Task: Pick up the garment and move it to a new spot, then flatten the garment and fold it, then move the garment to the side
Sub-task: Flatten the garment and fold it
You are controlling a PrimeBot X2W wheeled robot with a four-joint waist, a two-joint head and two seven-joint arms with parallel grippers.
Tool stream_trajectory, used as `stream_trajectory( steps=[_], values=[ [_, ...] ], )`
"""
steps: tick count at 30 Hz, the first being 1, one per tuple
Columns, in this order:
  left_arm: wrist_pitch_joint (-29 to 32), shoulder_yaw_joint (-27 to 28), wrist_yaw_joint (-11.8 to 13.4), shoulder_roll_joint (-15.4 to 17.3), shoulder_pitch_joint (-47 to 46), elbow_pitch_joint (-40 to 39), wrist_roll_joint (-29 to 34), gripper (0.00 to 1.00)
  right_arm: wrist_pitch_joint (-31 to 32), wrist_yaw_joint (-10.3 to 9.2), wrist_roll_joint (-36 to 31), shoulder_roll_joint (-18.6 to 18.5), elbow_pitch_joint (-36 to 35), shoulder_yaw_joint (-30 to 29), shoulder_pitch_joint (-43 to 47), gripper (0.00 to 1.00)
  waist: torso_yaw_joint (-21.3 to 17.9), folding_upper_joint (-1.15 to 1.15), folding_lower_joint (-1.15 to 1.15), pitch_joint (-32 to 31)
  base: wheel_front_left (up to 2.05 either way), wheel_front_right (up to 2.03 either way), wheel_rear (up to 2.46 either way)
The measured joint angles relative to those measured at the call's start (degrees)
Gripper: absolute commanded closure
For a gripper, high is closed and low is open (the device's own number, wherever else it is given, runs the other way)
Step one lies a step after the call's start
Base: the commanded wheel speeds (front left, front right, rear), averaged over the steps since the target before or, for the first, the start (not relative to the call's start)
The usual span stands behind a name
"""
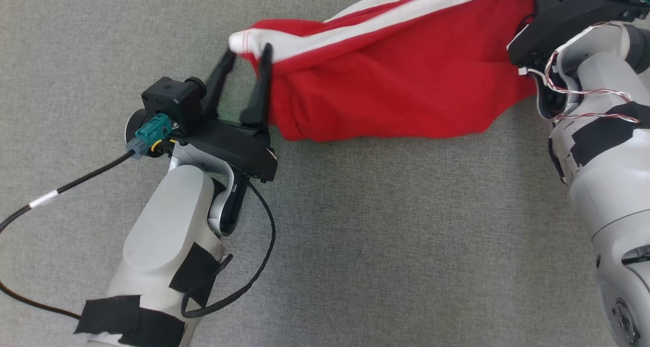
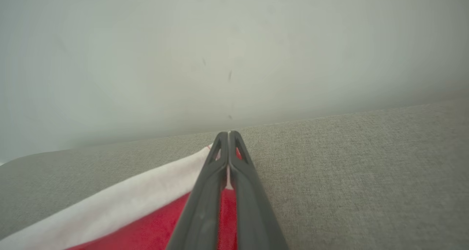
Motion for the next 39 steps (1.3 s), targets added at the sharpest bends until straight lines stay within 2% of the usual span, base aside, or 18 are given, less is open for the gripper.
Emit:
stream_trajectory(
  steps=[1,2,8,15,24,34,39],
  values=[
    [-0.01,0.19,0.0,-0.03,-0.04,0.02,0.19,0.0,-0.55,0.0,0.01,0.21,0.45,0.34,-0.27,0.16,-0.02,0.0,0.0,-0.03,0.0,0.0,0.0],
    [0.0,0.29,0.0,-0.04,-0.03,0.1,0.44,0.0,-0.88,0.0,0.08,0.43,0.86,0.71,-0.44,0.0,-0.06,0.0,0.0,-0.12,0.0,0.0,0.0],
    [0.0,2.32,0.0,-0.19,1.63,-0.73,2.42,0.0,-2.4,0.0,1.6,0.88,1.47,3.81,-0.01,0.0,-0.44,-0.01,0.0,-1.71,0.0,0.0,0.0],
    [0.0,6.59,0.0,-0.27,8.62,-5.25,4.88,0.0,-3.2,0.0,6.0,-1.82,-0.09,8.34,5.76,0.0,-0.69,-0.01,-0.01,-5.68,0.0,0.0,0.0],
    [-0.01,12.49,0.16,-0.13,19.46,-15.33,10.8,0.0,-2.15,0.0,11.14,-4.83,-1.11,12.25,13.08,0.0,-0.73,-0.01,-0.02,-9.49,0.0,0.0,0.0],
    [-0.01,15.0,0.15,-0.14,29.88,-23.88,16.52,0.0,-0.55,0.0,13.03,-5.88,1.45,14.84,15.21,0.0,0.74,-0.01,-0.02,-9.82,0.0,0.0,0.0],
    [-0.01,15.78,0.16,-0.29,32.22,-25.53,16.77,0.0,-0.64,0.0,12.55,-5.79,3.9,15.74,14.66,0.0,1.8,-0.02,-0.01,-9.39,0.0,0.0,0.0]
  ],
)
